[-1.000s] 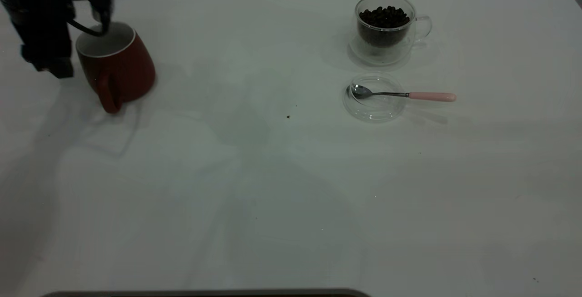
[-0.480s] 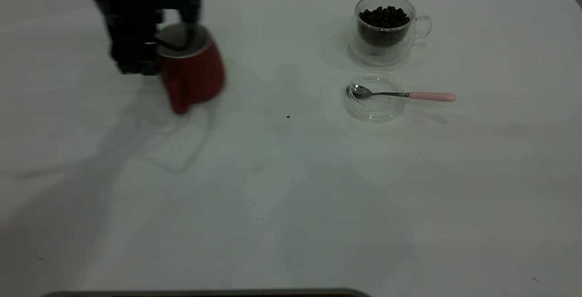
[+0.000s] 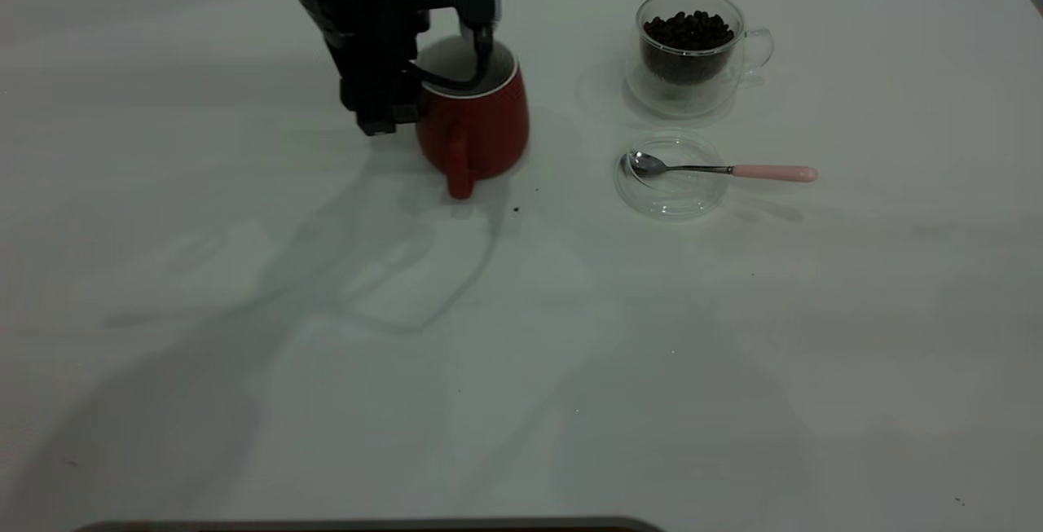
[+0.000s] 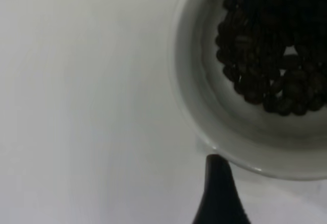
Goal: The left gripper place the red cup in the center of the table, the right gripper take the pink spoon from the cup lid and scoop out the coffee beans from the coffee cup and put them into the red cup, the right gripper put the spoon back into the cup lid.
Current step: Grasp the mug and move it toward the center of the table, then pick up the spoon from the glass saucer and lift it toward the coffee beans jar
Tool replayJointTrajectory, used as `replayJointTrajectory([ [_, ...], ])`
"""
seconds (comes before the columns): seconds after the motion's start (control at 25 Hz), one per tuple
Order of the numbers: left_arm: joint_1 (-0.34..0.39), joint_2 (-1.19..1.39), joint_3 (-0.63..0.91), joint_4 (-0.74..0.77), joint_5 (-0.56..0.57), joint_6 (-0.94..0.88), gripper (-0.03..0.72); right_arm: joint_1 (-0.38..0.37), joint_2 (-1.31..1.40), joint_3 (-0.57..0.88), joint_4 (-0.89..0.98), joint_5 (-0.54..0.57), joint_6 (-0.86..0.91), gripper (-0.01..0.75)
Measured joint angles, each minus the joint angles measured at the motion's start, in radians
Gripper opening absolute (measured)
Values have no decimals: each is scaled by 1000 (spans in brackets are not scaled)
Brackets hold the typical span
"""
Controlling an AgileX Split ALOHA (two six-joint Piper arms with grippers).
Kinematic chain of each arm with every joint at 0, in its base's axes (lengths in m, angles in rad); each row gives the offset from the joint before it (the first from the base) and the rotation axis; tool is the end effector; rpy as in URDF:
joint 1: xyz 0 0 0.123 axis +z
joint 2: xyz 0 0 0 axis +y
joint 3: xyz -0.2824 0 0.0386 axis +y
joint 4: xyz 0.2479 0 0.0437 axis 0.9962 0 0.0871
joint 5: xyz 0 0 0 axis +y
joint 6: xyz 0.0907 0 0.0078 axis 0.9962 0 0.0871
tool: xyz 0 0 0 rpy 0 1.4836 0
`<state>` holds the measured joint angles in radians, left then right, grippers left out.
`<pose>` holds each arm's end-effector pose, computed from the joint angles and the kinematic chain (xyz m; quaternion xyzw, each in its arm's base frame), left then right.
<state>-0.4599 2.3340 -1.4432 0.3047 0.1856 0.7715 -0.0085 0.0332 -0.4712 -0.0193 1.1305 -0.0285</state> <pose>0.4175 -0.2011 0.0595 0.6570 0.6951 0.1127 0.2692 -0.0002 -0.0016 0.2638 -0.0084 0.8856 -0.0182 0.4639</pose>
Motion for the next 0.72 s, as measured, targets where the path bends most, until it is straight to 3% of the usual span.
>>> replayJointTrajectory([
  [0.32, 38, -146, 0, -2, 125, -175, 588, 0, 0, 0, 0, 0, 0, 575],
  [0.72, 217, -570, 0, -4, 581, -721, 588, 0, 0, 0, 0, 0, 0, 575],
])
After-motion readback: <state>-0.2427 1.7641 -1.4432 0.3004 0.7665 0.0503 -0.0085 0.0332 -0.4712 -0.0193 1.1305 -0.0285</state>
